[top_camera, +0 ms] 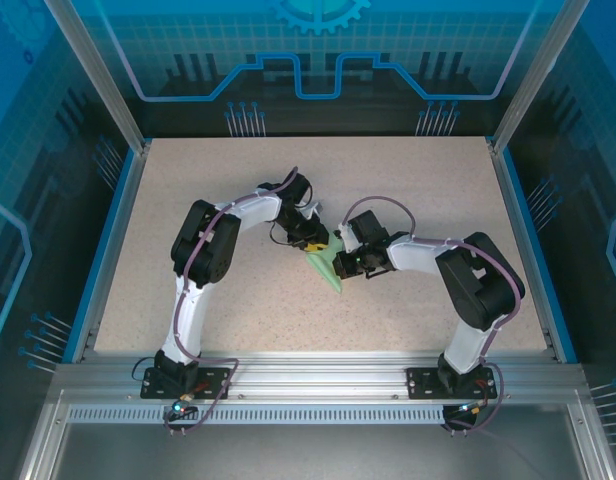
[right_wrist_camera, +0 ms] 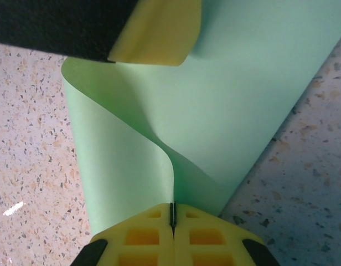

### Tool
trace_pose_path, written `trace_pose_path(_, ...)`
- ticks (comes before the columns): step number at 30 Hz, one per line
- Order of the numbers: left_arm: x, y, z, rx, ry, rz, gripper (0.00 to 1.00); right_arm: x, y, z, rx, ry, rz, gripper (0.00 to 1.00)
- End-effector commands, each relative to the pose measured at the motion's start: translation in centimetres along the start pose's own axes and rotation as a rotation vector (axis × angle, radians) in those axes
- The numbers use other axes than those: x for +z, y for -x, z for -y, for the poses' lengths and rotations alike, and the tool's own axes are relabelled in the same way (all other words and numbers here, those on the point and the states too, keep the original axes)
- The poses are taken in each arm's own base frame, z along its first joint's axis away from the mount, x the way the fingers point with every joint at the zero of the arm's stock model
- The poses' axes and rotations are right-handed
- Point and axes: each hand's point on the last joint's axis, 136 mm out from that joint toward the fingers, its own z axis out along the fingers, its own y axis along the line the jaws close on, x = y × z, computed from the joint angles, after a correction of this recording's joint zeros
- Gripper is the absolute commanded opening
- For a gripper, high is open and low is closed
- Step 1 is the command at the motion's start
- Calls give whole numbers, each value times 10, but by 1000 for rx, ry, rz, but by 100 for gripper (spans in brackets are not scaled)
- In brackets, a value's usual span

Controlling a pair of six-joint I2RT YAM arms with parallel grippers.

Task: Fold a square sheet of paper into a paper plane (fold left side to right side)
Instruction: Third fold the triangle at the center of the table.

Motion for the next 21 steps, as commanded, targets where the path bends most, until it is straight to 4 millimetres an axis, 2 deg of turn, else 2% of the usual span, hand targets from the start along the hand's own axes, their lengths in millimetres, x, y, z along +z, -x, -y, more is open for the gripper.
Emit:
trace_pose_path(1,22,-16,-25,-52,82,-68,25,4,-4,0,-20,-17,-31,3)
trace_pose_path(8,12,-11,-16,-19,78,-47,30,6,-13,0,-27,-22,-64,3)
trace_pose_path(16,-35,16,19,79,65,43,34,10,-26,2,-31,-30,-111,2)
trace_pose_path(21,-67,23,21,102,82,119,36,10,-28,4,-32,-35,-121,2)
